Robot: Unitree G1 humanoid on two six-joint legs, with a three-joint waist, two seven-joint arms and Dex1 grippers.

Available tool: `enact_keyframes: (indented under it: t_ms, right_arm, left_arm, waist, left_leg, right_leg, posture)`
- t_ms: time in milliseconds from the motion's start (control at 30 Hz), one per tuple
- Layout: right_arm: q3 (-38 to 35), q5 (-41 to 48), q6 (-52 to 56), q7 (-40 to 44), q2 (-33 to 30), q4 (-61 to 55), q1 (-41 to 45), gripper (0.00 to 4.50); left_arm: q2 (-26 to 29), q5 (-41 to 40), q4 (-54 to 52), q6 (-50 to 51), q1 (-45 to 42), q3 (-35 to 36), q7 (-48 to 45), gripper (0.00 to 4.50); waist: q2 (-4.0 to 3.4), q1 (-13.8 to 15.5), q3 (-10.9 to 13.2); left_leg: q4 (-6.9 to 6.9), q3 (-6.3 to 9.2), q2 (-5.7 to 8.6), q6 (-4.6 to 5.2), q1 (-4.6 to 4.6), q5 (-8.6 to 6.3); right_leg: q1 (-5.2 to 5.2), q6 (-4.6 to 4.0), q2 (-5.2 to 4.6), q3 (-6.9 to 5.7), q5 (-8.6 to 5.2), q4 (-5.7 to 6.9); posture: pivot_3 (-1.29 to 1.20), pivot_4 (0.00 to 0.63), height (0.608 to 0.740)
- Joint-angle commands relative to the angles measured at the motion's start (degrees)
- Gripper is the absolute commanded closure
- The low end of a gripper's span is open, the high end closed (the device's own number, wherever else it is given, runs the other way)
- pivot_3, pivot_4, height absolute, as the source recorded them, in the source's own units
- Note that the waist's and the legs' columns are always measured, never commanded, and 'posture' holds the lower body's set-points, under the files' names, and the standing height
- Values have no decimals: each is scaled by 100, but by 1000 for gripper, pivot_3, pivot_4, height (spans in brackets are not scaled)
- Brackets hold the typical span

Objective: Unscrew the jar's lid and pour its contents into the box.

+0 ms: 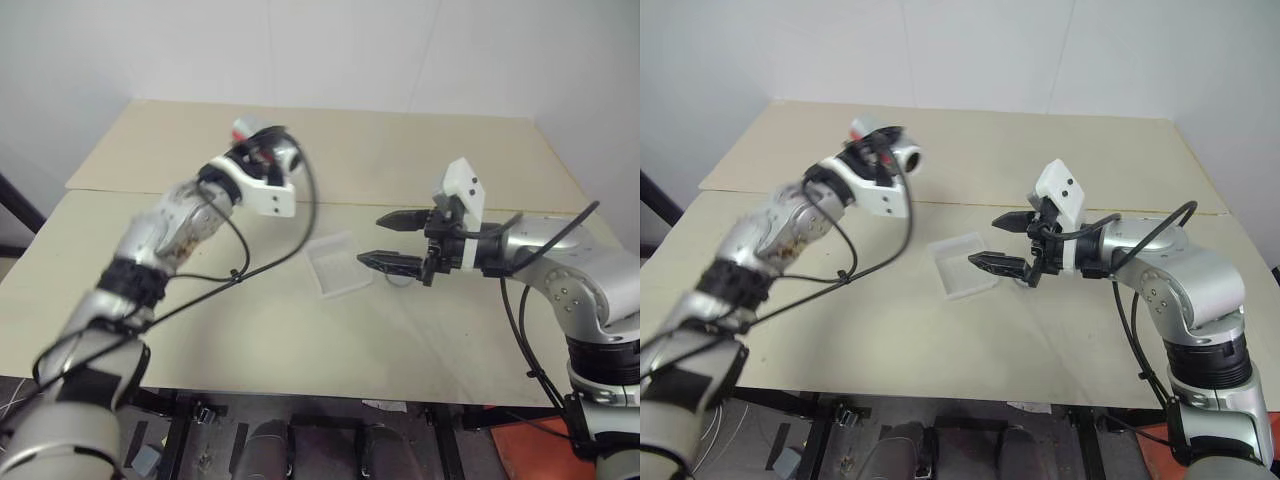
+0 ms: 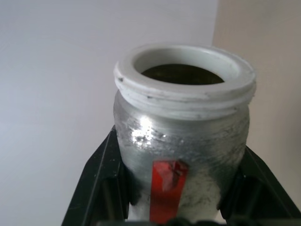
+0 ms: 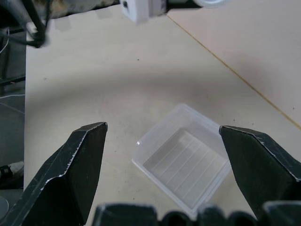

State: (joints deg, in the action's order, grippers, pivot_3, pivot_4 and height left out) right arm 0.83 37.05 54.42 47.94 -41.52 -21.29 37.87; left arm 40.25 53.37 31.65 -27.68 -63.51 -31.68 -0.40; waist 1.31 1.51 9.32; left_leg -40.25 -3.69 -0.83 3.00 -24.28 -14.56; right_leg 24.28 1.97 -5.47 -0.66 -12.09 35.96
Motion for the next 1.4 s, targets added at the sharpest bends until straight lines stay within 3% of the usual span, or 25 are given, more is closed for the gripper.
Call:
enact_keyframes:
  t_ms: [33,167,267,600,800,933,1033,1167,1267,1400]
  right_arm:
    - [32,-84,-36,-22,-64,7,177,60]
    - [-133,-50,26,-288,61,91,305,60]
    - [-293,46,166,-545,167,35,355,60]
    - [-700,450,332,-935,288,-395,-37,60]
    - [-614,449,255,-901,225,-311,-24,60]
    - [-563,419,171,-729,127,-197,35,60]
    - [-547,430,128,-556,53,-153,7,60]
    - [-441,384,79,-435,76,-26,66,60]
    - [-402,385,74,-360,82,31,118,60]
    - [-372,390,90,-321,94,41,114,60]
  left_arm:
    - [-36,1437,275,-626,-577,-933,830,2569]
    - [-405,2504,485,-513,-979,-1715,1357,2569]
    - [-633,2874,667,-443,-1103,-2008,1545,2569]
    - [-733,2835,640,-464,-1202,-1994,1842,2569]
    - [-547,1287,767,-566,-748,-968,1080,2569]
    - [-445,-506,808,-435,-150,225,215,2569]
    - [-793,-2457,248,501,613,1459,-852,2569]
    - [-1752,-5278,-994,3089,1400,3214,-1940,2569]
    - [-1981,-6021,-1798,4490,1898,3761,-2051,2569]
    - [-2060,-6703,-2499,4985,2638,4028,-2411,2569]
  waist:
    - [0,-8,0]
    - [0,-21,0]
    - [1,-43,1]
    - [2,-78,1]
    - [2,-97,1]
    - [1,-103,1]
    - [0,-108,0]
    - [1,-92,1]
    - [1,-115,1]
    - [0,-143,0]
  left_leg:
    - [0,-5,-2,3,-2,-2]
    - [2,-29,-5,2,-27,-1]
    - [1,-32,-7,1,-34,0]
    - [-4,-6,-8,3,-39,-1]
    - [-4,-5,-11,3,-40,0]
    - [-4,-7,-12,2,-41,1]
    - [-8,-5,-17,2,-39,0]
    - [-24,6,-21,2,-46,1]
    - [-39,13,-21,5,-46,-1]
    - [-38,16,-14,3,-25,0]
  right_leg:
    - [2,2,0,0,-2,0]
    - [27,4,1,-2,-3,-1]
    - [35,5,1,-2,-3,2]
    - [42,5,-4,2,-3,12]
    - [54,5,-4,8,-3,21]
    - [58,5,-5,9,-3,23]
    - [57,5,-7,10,-3,26]
    - [52,5,-8,1,-3,27]
    - [44,7,-6,2,-2,27]
    - [25,7,3,4,-2,27]
  posture:
    - [0,150,740]
    - [0,150,740]
    - [0,150,740]
    - [0,150,740]
    - [0,150,740]
    - [0,150,740]
    - [0,150,740]
    - [0,150,740]
    - [0,150,740]
    - [0,150,740]
